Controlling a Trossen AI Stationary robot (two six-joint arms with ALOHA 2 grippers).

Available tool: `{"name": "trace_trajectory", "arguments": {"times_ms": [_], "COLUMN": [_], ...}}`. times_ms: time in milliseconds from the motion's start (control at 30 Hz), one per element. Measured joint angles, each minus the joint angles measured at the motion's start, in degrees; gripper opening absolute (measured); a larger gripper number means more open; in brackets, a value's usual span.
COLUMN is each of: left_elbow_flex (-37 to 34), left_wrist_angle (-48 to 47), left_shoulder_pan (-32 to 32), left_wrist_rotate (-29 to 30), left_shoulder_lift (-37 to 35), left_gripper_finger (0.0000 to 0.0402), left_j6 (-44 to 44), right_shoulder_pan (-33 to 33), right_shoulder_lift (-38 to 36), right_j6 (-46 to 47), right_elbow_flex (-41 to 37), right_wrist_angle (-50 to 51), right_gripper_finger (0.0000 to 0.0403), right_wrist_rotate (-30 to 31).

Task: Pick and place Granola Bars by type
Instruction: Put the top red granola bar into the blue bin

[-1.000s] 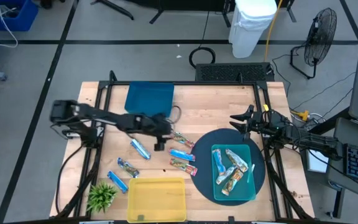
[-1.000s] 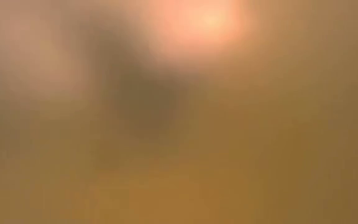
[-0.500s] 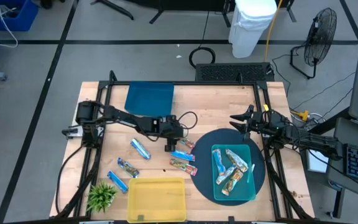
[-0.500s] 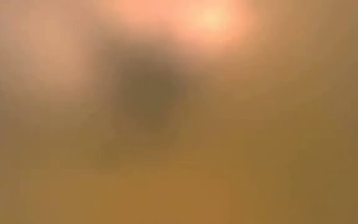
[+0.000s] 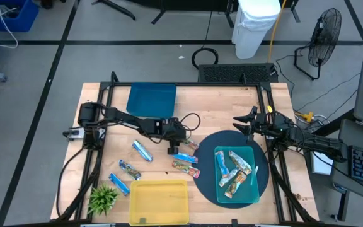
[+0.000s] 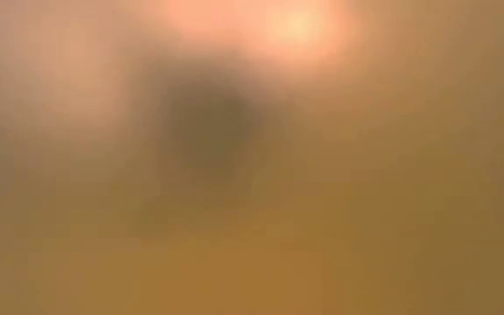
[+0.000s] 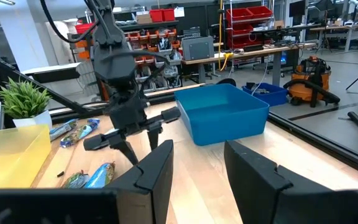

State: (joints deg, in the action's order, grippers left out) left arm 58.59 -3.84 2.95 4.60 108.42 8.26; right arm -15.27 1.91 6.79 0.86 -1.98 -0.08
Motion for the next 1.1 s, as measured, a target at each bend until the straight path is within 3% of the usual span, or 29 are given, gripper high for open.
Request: {"name": "trace_trajectory", "arguments": {"times_ms": [167, 233, 400, 700, 800, 933, 1100], "left_elbow_flex": [0.0, 0.0, 0.1, 0.1, 0.1, 0.1, 0.1], "left_wrist_angle": [0.0, -0.5, -2.9, -11.9, -15.4, -20.8, -28.2], "left_shoulder_pan": [-0.6, -0.8, -2.0, -0.8, 1.0, 5.4, 11.5], "left_wrist_rotate": [0.0, 0.1, 7.7, 28.3, 34.2, 42.9, 40.4], "left_shoulder_lift": [-4.2, -6.0, -11.6, -22.9, -25.3, -27.4, -28.8], "left_gripper_finger": [0.0038, 0.0015, 0.0017, 0.0015, 0.0007, 0.0020, 0.0012], "left_j6": [2.2, 3.1, 7.1, 10.6, 6.6, -8.7, -19.0], "right_shoulder_pan": [0.0, 0.0, 0.0, 0.0, 0.0, 0.0, 0.0], "right_shoulder_lift": [0.0, 0.0, 0.0, 0.0, 0.0, 0.2, 0.3], "right_j6": [0.0, 0.0, 0.0, 0.0, 0.0, 0.0, 0.0], "right_elbow_flex": [0.0, 0.0, 0.0, 0.0, 0.0, 0.0, 0.0], "right_wrist_angle": [0.0, 0.0, 0.0, -0.1, -0.1, 0.0, 0.0], "right_gripper_finger": [0.0135, 0.0134, 0.0135, 0.0134, 0.0135, 0.0134, 0.0135], "right_wrist_rotate": [0.0, 0.0, 0.0, 0.0, 0.0, 0.0, 0.0]}}
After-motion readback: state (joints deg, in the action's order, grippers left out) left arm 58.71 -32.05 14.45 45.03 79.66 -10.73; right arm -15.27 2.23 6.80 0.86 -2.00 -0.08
